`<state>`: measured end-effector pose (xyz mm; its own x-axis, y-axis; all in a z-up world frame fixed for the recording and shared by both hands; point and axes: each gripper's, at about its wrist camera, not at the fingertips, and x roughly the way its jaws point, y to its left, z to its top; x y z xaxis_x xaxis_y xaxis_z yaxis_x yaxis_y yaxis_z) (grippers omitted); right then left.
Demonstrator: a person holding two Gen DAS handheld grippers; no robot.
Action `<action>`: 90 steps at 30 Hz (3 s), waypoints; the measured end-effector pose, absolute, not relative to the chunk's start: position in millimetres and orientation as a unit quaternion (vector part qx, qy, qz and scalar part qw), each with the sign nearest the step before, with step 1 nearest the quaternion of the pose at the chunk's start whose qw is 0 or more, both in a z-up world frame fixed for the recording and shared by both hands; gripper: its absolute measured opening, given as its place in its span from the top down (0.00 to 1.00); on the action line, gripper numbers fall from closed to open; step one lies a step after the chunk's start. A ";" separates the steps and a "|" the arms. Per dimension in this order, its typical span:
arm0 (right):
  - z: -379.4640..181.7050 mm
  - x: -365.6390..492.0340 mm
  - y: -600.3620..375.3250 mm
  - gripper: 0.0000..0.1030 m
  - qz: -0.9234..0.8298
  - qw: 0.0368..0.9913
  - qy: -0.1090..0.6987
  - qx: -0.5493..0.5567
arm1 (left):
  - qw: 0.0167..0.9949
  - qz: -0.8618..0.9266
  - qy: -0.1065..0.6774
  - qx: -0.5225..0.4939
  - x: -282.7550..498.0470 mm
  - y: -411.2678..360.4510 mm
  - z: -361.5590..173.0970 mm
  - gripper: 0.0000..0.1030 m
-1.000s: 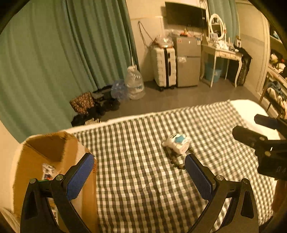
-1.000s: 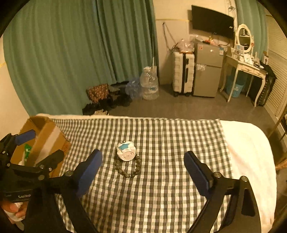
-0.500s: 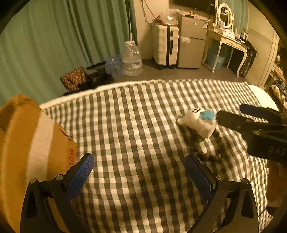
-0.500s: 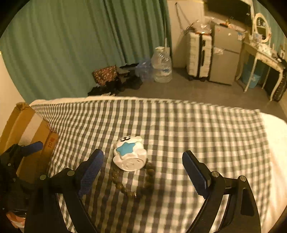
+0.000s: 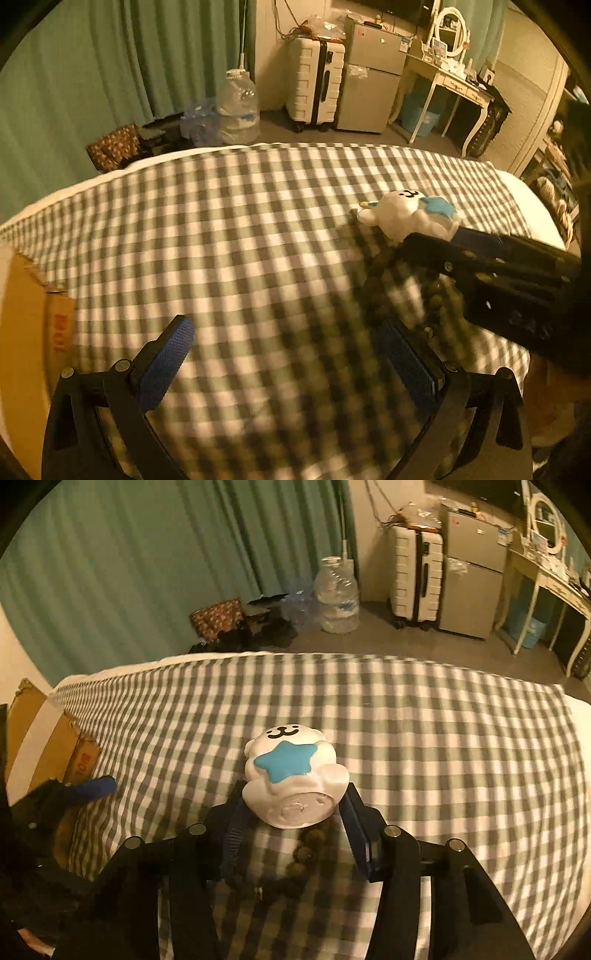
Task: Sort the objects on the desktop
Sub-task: 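Grasp the white star toy with the right tool while the left tool grasps the bead bracelet, then lift the white toy and bead bracelet and carry both toward the cardboard box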
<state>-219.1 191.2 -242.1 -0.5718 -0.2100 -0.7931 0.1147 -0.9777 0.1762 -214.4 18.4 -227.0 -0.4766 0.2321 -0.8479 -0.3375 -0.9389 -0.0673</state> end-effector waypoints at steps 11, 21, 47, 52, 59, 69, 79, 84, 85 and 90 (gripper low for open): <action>-215.3 -198.6 236.6 0.52 -0.892 0.076 -0.109 0.431 | 0.172 0.856 0.065 -0.484 -219.8 71.7 -237.6 0.00; -181.9 -182.5 269.9 0.52 -0.906 0.061 -0.140 0.395 | 0.161 0.850 0.079 -0.495 -229.4 117.4 -256.6 0.08; -122.2 -127.9 286.2 0.52 -0.924 0.045 -0.162 0.342 | 0.161 0.892 0.026 -0.421 -174.3 73.5 -153.3 0.90; -121.5 -85.2 293.9 0.52 -0.917 0.026 -0.179 0.356 | 0.161 0.902 0.024 -0.400 -150.5 56.5 -120.6 0.90; -79.8 -39.6 286.1 0.52 -0.929 0.004 -0.153 0.338 | 0.154 0.917 0.021 -0.368 -109.1 39.0 -70.8 0.90; 5.5 12.6 238.2 0.52 -0.958 0.019 -0.091 0.273 | 0.130 0.938 0.013 -0.321 -58.0 6.7 -11.0 0.90; 42.9 40.4 197.3 0.52 -0.968 0.039 -0.067 0.238 | 0.119 0.953 0.016 -0.280 -13.9 -29.0 25.3 0.90; 51.4 43.3 180.1 0.52 -0.969 0.046 -0.061 0.234 | 0.117 0.955 0.014 -0.274 -11.0 -43.7 32.7 0.90; 52.9 43.7 176.3 0.52 -0.970 0.047 -0.059 0.233 | 0.115 0.955 0.015 -0.273 -11.4 -46.1 33.6 0.90; 55.3 39.7 161.6 0.52 -0.969 0.055 -0.053 0.234 | 0.110 0.956 0.014 -0.271 -13.7 -62.3 35.9 0.90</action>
